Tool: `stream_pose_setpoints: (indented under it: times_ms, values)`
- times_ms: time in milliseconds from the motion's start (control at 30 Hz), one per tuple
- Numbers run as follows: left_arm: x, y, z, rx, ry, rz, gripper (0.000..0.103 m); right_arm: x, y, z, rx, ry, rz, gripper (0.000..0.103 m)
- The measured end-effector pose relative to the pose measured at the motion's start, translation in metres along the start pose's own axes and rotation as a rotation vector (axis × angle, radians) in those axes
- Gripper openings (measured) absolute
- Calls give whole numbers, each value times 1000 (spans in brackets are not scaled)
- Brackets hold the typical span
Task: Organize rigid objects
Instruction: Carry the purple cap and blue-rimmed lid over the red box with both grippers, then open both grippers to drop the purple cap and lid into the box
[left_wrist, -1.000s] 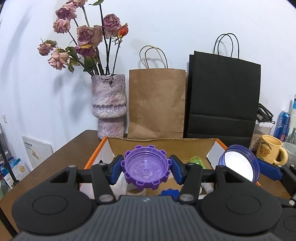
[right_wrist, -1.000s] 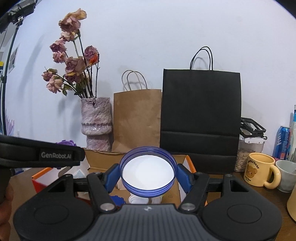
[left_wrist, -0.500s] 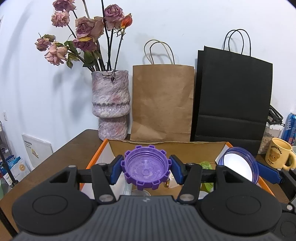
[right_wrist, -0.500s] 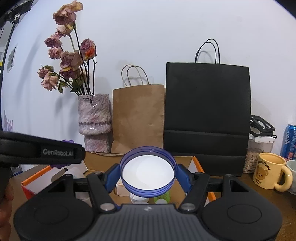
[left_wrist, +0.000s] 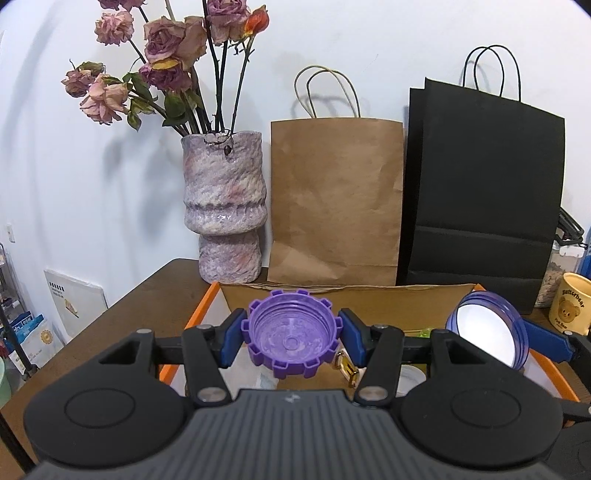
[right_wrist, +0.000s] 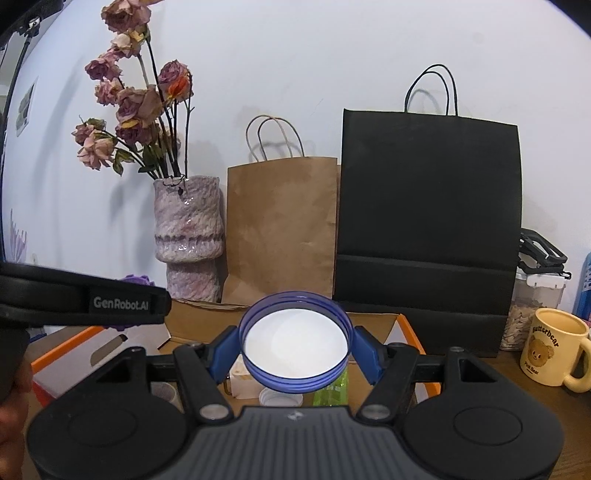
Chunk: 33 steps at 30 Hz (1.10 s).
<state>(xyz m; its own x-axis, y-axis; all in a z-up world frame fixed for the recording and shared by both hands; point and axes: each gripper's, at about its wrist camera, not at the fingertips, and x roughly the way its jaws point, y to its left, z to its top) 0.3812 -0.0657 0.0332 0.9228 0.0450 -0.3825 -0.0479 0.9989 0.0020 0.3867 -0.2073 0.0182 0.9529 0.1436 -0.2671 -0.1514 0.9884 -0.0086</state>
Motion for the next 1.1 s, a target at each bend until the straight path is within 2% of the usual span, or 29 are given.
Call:
stream_pose_setpoints:
  times_ms: [200, 233, 267, 300, 333, 400, 433, 467, 1100]
  values:
    - [8, 2, 0, 11, 8, 11, 56, 6, -1, -1, -6, 19, 0, 65]
    - [8, 3, 0, 11, 8, 13, 59, 6, -2, -2, -5, 24, 0, 65]
    - [9, 4, -1, 12, 9, 13, 66, 6, -2, -2, -3, 27, -2, 65]
    - [8, 5, -1, 12, 8, 16, 71, 6, -3, -2, -2, 30, -6, 69]
    - [8, 5, -2, 11, 6, 22, 83, 6, -3, -2, -1, 30, -12, 74]
    - [6, 7, -2, 8, -3, 26, 90, 4, -5, -2, 6, 20, -28, 97]
    - [5, 8, -2, 5, -4, 25, 100, 3, -5, -3, 6, 12, -36, 99]
    - [5, 9, -1, -1, -8, 27, 103, 2, -6, -3, 7, 7, -46, 103]
    - [4, 13, 0, -19, -4, 33, 103, 0, -11, -4, 22, 3, -68, 103]
